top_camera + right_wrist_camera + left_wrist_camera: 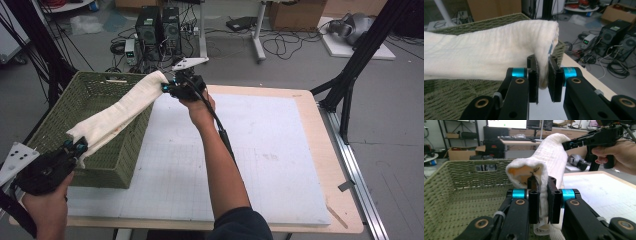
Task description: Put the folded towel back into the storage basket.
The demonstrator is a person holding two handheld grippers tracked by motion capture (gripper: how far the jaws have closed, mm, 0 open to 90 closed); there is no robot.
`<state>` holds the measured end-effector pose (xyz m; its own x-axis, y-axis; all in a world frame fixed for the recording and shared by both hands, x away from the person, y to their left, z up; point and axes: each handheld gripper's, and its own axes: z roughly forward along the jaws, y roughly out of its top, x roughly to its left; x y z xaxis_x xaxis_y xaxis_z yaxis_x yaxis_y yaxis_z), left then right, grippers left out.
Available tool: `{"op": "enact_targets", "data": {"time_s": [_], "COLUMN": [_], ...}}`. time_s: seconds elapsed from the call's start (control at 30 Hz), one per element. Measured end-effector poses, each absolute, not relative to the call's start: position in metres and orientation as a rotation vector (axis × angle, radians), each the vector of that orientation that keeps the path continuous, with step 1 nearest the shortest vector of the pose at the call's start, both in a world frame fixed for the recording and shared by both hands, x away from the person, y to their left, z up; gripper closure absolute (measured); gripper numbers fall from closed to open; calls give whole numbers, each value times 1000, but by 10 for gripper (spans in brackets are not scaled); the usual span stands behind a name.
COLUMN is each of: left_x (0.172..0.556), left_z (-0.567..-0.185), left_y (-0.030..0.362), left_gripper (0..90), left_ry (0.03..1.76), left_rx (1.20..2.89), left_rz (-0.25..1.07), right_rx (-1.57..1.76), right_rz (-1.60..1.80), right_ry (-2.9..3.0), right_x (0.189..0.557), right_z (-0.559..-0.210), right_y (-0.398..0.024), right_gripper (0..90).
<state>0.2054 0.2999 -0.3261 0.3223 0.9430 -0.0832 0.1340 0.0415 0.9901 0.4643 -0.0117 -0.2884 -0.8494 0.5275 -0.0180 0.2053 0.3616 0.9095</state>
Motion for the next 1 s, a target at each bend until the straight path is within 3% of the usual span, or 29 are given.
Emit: {"op": "enact_targets", "data": {"time_s": [1.0], "left_x": [198], "left_z": [-338], "left_y": [350], "left_gripper": [800], "left_ry": [1243], "left_rx": [1365], "left_rz": [953], "right_rx": [607], "right_rz": [1388], "right_ry": [2391], "right_x": [493], "right_z": [-297], "right_y": [113], "right_gripper": [811]}}
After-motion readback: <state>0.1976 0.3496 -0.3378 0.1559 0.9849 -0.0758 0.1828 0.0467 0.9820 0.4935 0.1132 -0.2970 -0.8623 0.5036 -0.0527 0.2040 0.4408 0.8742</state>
